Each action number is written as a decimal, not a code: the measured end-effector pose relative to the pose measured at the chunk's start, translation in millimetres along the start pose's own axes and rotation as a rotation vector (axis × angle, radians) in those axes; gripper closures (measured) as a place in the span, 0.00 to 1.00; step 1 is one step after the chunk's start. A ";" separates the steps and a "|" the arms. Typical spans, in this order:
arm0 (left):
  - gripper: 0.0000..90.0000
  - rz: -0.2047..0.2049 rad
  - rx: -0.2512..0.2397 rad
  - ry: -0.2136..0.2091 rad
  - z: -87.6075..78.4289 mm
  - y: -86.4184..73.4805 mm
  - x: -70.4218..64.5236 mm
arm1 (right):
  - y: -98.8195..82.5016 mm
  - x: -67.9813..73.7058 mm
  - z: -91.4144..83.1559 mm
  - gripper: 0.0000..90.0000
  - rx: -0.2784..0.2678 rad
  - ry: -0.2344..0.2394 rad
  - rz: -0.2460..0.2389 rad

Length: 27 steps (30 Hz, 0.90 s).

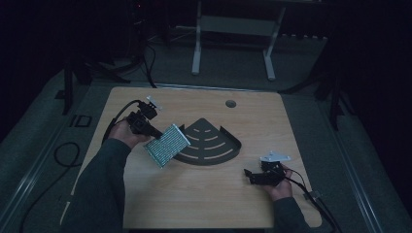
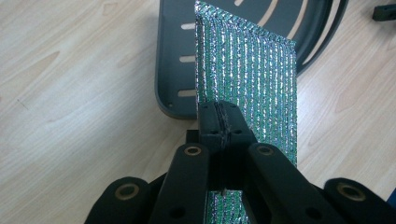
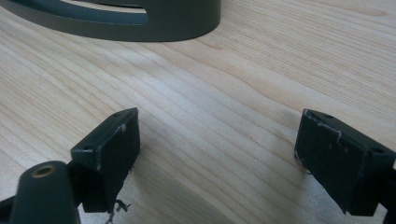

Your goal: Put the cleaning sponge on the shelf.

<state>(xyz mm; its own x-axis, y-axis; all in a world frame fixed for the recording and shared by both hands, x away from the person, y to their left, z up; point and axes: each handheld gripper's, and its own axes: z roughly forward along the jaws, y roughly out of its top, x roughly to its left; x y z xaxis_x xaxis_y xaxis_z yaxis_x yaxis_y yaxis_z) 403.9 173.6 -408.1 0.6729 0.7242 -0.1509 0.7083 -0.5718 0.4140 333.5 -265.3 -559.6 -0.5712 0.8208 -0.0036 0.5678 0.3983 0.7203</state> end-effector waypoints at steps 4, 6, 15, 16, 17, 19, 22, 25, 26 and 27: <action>1.00 0.000 -0.005 0.005 -0.1 5.5 1.4 | 0.0 0.0 0.0 0.15 0.000 0.000 0.000; 1.00 0.001 -0.008 0.002 0.3 8.1 2.2 | 0.0 -0.1 0.1 0.15 -0.001 0.000 -0.001; 1.00 0.010 -0.004 0.005 2.5 19.7 3.8 | 0.1 -0.2 0.1 0.15 0.000 0.000 -0.002; 1.00 0.014 -0.001 0.007 2.9 21.1 4.0 | 0.1 -0.2 0.1 0.15 0.000 0.000 -0.002; 1.00 0.012 -0.004 0.009 3.3 22.6 3.9 | 0.1 -0.3 0.1 0.15 0.000 0.000 -0.003; 1.00 0.010 -0.006 0.005 4.6 25.2 4.2 | 0.1 -0.2 0.1 0.15 0.000 0.000 -0.002; 1.00 0.017 0.001 0.012 7.5 28.4 5.0 | 0.2 -0.3 0.2 0.15 0.000 0.000 -0.002; 1.00 0.018 0.001 0.014 9.2 31.6 5.4 | 0.3 -0.2 0.2 0.15 0.000 0.000 -0.001; 1.00 0.021 0.001 0.019 9.7 32.6 5.6 | 0.2 -0.3 0.2 0.15 0.000 0.000 -0.001; 1.00 0.020 0.001 0.021 10.3 33.6 5.5 | 0.2 -0.2 0.2 0.15 0.000 0.000 -0.001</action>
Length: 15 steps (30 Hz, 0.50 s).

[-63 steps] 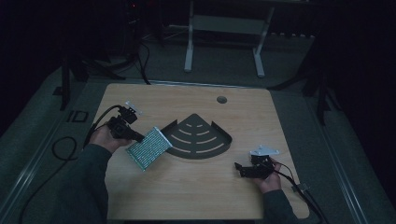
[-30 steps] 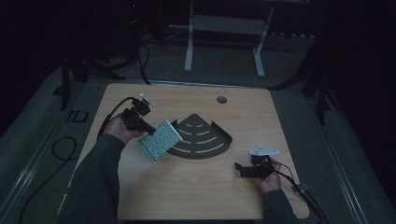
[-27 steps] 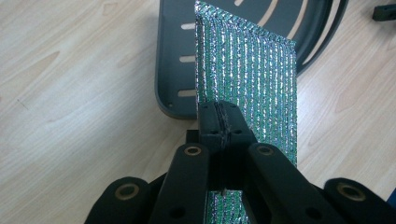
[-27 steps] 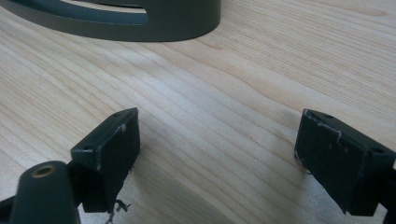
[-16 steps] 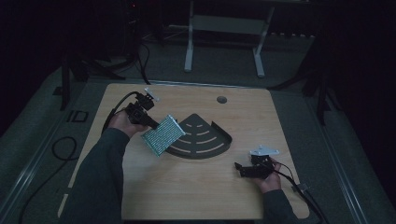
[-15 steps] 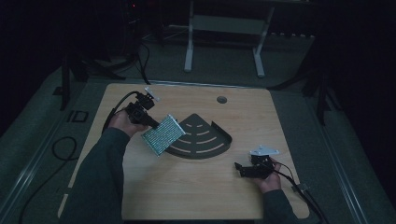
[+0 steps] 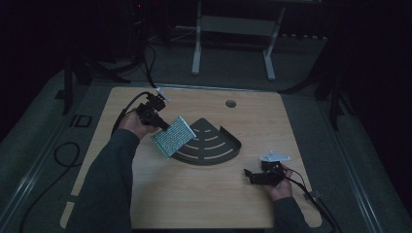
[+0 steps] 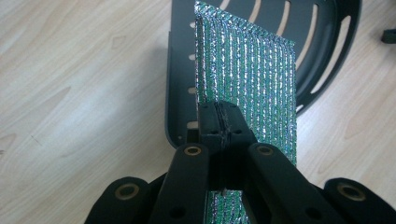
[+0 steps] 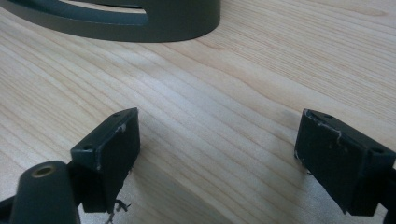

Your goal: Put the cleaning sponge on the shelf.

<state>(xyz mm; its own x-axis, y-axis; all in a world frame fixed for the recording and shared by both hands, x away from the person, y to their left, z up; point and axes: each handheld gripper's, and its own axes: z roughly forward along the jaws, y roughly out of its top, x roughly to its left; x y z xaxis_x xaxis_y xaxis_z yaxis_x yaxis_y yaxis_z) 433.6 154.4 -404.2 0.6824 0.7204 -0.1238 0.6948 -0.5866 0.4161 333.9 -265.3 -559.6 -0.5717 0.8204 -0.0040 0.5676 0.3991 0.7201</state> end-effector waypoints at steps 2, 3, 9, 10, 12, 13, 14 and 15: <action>1.00 -0.002 -0.001 0.007 0.9 1.8 0.4 | 0.0 0.0 0.0 0.15 0.000 0.000 0.000; 1.00 -0.001 0.001 0.009 1.3 2.7 0.6 | 0.0 0.0 0.0 0.15 0.000 0.000 0.000; 1.00 -0.010 0.005 0.018 6.0 7.3 2.2 | 0.0 0.0 0.0 0.15 0.000 0.000 0.000; 1.00 -0.011 0.003 0.017 6.8 8.0 2.4 | 0.0 0.0 0.0 0.15 0.000 0.000 0.000; 1.00 -0.009 0.004 0.022 8.2 9.4 3.0 | 0.0 0.0 0.0 0.15 0.000 0.000 0.000; 1.00 -0.013 0.001 0.025 9.0 10.0 3.0 | 0.0 0.0 0.0 0.15 0.000 0.000 0.000; 1.00 -0.012 0.002 0.026 9.6 10.8 3.4 | 0.0 0.0 0.0 0.15 0.000 0.000 0.000; 1.00 -0.015 -0.003 0.026 10.6 11.2 3.5 | 0.0 0.0 0.0 0.15 0.000 0.000 0.000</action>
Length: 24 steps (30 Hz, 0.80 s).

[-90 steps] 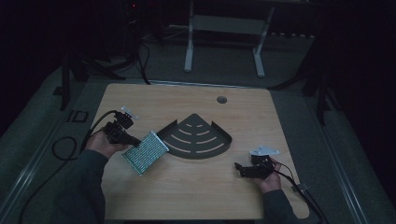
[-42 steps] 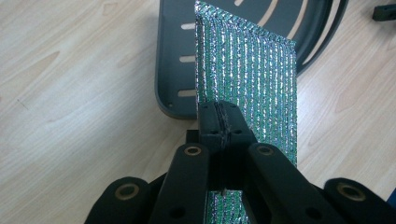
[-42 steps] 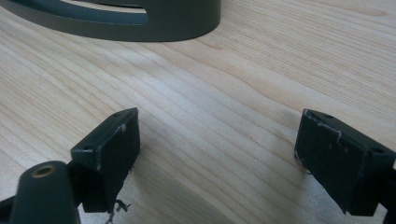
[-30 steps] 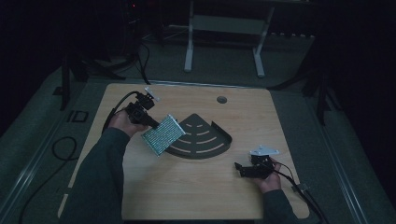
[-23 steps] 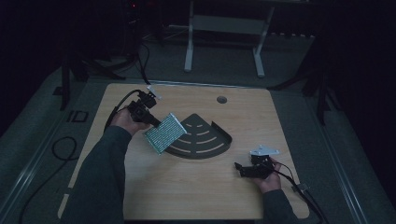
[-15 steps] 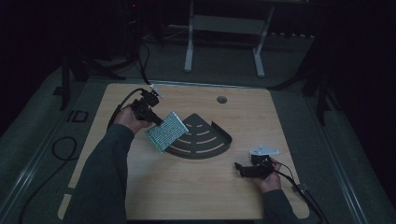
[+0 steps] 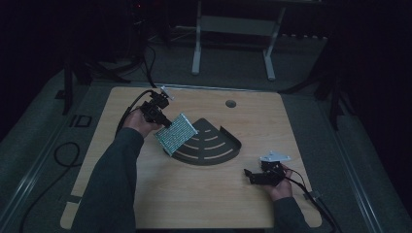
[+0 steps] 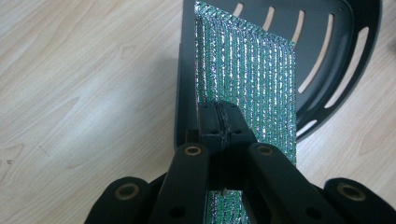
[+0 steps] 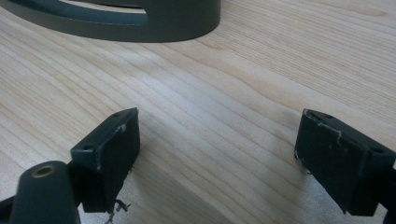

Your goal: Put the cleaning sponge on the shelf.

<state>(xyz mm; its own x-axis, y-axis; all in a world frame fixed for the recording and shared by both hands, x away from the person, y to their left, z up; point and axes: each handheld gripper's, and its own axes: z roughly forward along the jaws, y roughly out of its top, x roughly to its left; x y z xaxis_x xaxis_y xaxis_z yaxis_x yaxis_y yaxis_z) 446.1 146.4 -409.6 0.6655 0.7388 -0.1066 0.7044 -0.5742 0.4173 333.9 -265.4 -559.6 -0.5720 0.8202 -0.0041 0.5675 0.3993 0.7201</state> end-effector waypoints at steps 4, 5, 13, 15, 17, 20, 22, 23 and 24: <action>1.00 0.000 0.004 0.011 4.2 1.5 0.8 | 0.0 0.0 0.0 0.15 0.000 0.000 0.000; 1.00 -0.001 0.006 0.012 5.2 1.7 1.1 | 0.0 0.0 0.0 0.15 0.000 0.000 0.000; 1.00 -0.006 0.005 0.015 11.6 4.6 3.3 | 0.0 0.0 0.0 0.15 0.000 0.000 0.000; 1.00 -0.007 0.005 0.018 13.0 5.3 3.8 | 0.0 0.0 0.1 0.15 0.000 0.000 0.000; 1.00 -0.012 -0.002 0.023 14.0 5.8 4.1 | 0.1 -0.1 0.1 0.15 0.000 0.000 0.000; 1.00 -0.011 0.001 0.022 15.7 6.8 4.4 | 0.1 -0.2 0.1 0.15 0.000 0.000 -0.001; 1.00 -0.010 0.003 0.022 17.2 7.4 4.5 | 0.2 -0.2 0.2 0.15 0.000 0.001 0.000; 1.00 -0.012 0.002 0.022 17.9 7.7 4.4 | 0.2 -0.2 0.2 0.15 0.000 0.001 -0.001; 1.00 -0.010 0.002 0.023 18.6 7.9 4.5 | 0.2 -0.2 0.3 0.15 0.000 0.001 -0.001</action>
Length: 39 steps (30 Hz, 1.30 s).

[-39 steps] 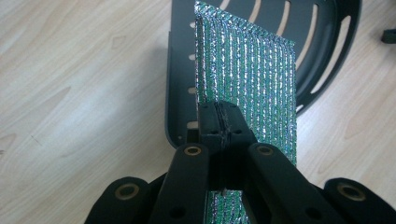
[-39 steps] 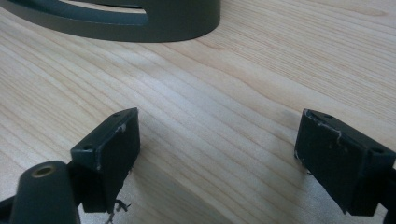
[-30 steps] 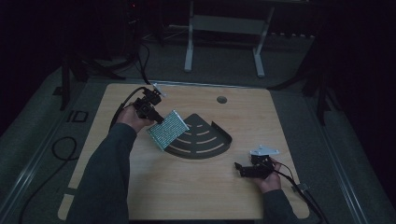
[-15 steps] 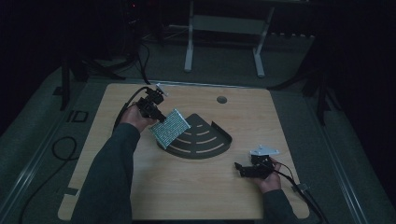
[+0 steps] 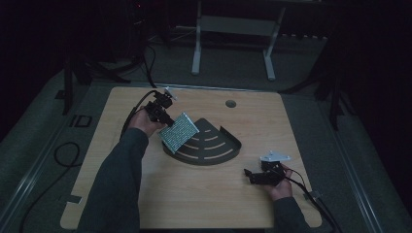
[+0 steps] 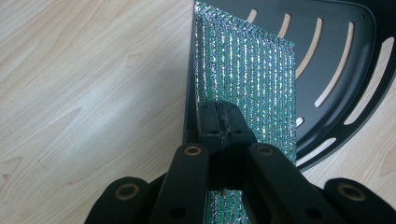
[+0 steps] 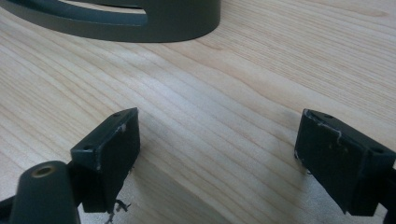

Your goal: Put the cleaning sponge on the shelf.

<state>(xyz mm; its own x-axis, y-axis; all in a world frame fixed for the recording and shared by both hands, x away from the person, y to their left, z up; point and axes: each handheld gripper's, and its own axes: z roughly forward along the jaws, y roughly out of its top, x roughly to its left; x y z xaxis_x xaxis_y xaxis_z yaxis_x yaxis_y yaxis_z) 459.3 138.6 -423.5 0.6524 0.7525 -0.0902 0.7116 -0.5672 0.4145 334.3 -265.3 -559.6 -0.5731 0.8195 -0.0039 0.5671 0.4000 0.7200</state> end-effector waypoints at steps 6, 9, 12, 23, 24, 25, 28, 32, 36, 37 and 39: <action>1.00 -0.002 -0.005 0.003 3.2 1.9 -0.8 | 0.1 0.0 0.1 0.15 0.000 0.000 0.000; 1.00 0.004 -0.001 0.002 4.5 2.9 -0.7 | 0.1 -0.1 0.1 0.15 0.000 0.000 0.000; 1.00 0.001 0.001 0.004 6.6 4.0 -1.0 | 0.1 -0.1 0.2 0.15 0.000 0.000 0.000; 1.00 0.004 0.004 0.016 14.3 7.7 -2.3 | 0.1 -0.1 0.2 0.15 0.000 0.000 0.000; 1.00 0.001 0.004 0.016 15.4 7.9 -2.4 | 0.1 -0.1 0.2 0.15 0.000 0.000 0.000; 1.00 0.004 0.007 0.018 16.0 8.2 -2.5 | 0.1 -0.1 0.2 0.15 0.000 0.000 0.000; 1.00 0.007 0.012 0.026 18.9 8.9 -3.2 | 0.1 -0.1 0.2 0.15 0.000 0.000 -0.001; 1.00 0.006 0.015 0.029 22.3 9.8 -3.5 | 0.1 -0.1 0.2 0.15 0.000 0.000 0.000; 1.00 -0.001 0.002 0.032 24.3 10.8 -3.4 | 0.1 -0.1 0.1 0.15 0.000 0.000 0.000; 1.00 -0.001 0.007 0.032 25.1 11.0 -3.0 | 0.1 -0.1 0.1 0.15 0.000 0.000 0.000; 1.00 -0.002 0.009 0.038 26.8 11.2 -2.5 | 0.2 -0.1 0.1 0.15 0.000 0.000 0.000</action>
<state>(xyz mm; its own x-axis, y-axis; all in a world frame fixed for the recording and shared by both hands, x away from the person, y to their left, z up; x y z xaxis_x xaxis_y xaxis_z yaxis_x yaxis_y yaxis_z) 472.7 121.4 -442.9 0.6410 0.7655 -0.0565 0.7150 -0.5687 0.4065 334.6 -265.3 -559.6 -0.5733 0.8193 -0.0036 0.5672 0.4001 0.7199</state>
